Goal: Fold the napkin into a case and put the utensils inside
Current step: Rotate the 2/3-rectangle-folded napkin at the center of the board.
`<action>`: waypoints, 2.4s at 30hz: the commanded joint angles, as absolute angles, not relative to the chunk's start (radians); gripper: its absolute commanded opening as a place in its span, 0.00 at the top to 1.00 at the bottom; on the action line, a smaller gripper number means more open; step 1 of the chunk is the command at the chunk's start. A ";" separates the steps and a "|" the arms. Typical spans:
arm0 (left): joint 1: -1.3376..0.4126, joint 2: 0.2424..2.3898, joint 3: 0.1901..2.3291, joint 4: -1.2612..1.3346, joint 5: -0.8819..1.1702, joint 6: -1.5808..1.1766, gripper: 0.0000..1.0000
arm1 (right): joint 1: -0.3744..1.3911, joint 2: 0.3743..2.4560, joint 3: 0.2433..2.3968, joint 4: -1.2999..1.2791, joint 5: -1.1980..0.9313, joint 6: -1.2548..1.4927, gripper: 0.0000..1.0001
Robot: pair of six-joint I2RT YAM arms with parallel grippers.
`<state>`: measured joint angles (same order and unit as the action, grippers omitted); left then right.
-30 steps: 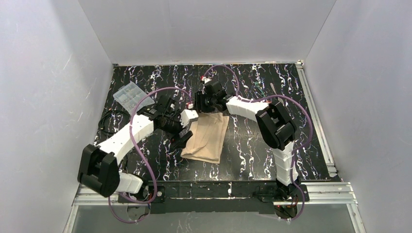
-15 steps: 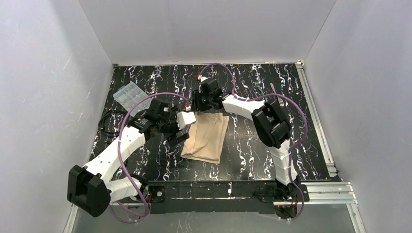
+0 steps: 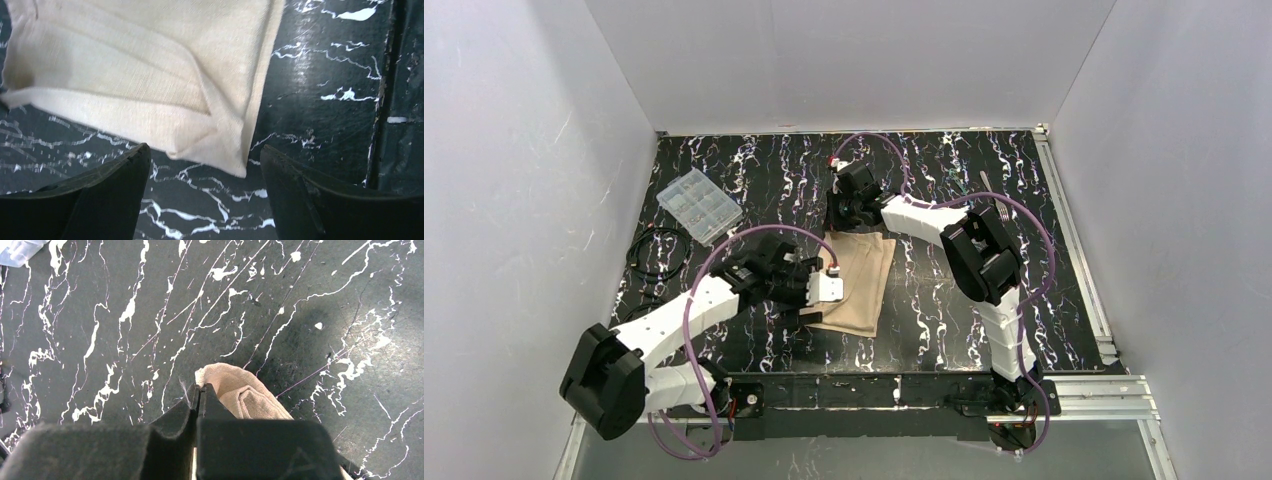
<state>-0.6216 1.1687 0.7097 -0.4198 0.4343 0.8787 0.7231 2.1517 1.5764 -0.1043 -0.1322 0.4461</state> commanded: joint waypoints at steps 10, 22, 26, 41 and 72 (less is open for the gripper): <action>-0.731 1.260 0.663 -0.277 0.408 0.916 0.23 | 0.727 2.055 1.496 -0.053 -0.132 0.464 0.99; -0.754 1.257 0.640 -0.321 0.407 0.906 0.38 | 0.706 1.961 1.402 -0.040 -0.111 0.459 0.99; -0.757 1.264 0.636 -0.316 0.404 0.913 0.57 | 0.703 1.939 1.365 -0.035 -0.111 0.457 0.99; -0.780 1.282 0.605 -0.328 0.441 1.050 0.74 | 0.671 1.941 1.309 -0.066 -0.063 0.384 0.99; -0.649 1.540 0.730 -0.396 0.181 1.958 1.00 | 0.644 1.551 0.663 0.175 0.275 0.804 0.90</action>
